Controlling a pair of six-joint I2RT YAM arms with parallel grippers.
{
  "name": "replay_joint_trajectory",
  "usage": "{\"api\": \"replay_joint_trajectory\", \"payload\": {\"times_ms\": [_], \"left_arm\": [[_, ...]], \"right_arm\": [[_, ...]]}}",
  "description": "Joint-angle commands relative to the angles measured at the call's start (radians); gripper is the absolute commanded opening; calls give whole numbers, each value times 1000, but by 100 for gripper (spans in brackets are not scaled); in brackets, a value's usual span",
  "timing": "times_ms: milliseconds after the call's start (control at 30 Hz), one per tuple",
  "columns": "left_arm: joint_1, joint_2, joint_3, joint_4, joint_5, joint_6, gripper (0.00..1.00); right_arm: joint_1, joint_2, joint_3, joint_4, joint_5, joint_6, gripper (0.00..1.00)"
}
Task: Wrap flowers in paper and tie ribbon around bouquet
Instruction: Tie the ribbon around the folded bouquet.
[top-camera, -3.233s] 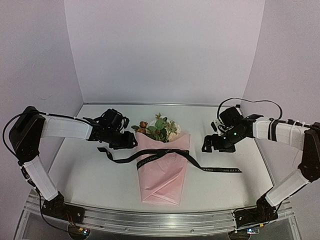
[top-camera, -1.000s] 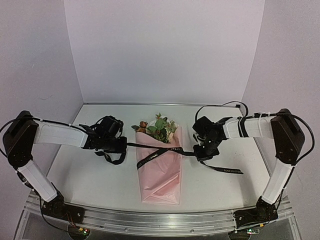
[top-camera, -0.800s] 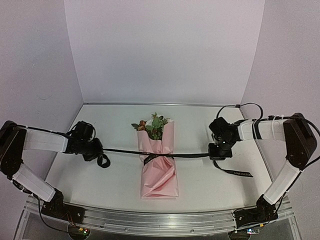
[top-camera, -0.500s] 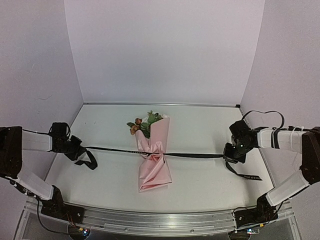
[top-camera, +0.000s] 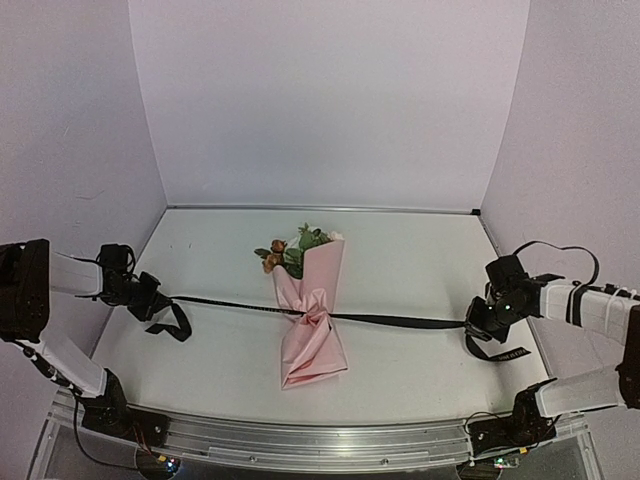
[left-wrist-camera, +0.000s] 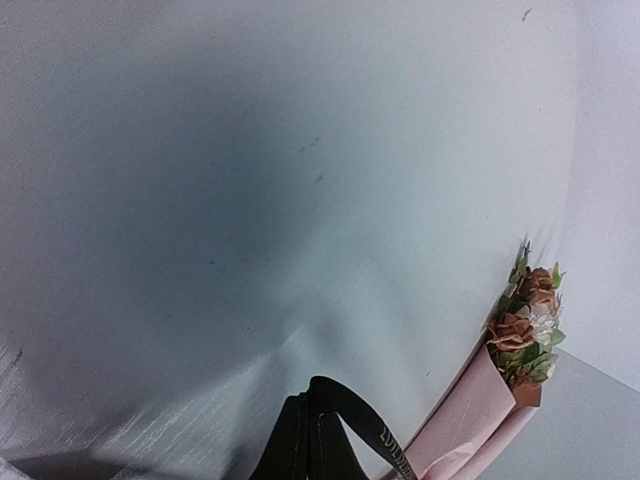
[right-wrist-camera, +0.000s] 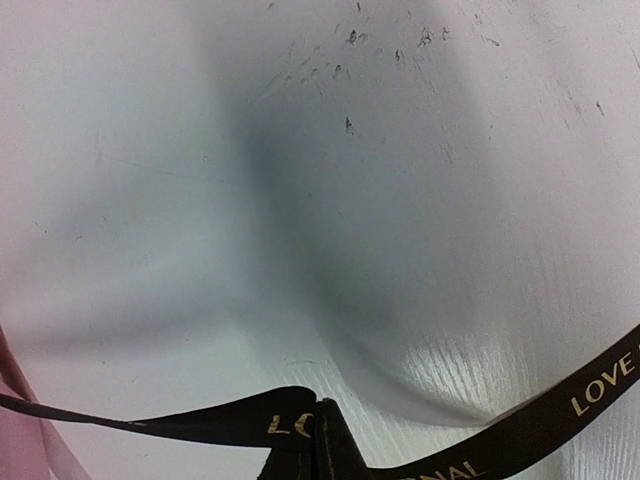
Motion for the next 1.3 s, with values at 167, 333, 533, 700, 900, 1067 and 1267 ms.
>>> {"api": "replay_joint_trajectory", "payload": {"times_ms": [167, 333, 533, 700, 900, 1067, 1267], "left_arm": [[41, -6, 108, -41, -398, 121, 0], [111, -9, 74, -29, -382, 65, 0], [122, -27, 79, -12, -338, 68, 0], [37, -80, 92, -31, -318, 148, 0], [-74, -103, 107, -106, -338, 178, 8], [-123, -145, 147, -181, -388, 230, 68], [-330, -221, 241, -233, -522, 329, 87]], "right_arm": [[-17, -113, -36, -267, 398, -39, 0], [-113, -133, -36, -283, 333, -2, 0], [-142, -198, -35, -315, 318, 6, 0], [-122, -166, -11, -326, 238, -75, 0], [-84, -115, 3, -333, 195, -90, 48], [-34, -144, 49, -352, 196, -89, 98], [77, -97, 159, -340, 142, -44, 98]]}}
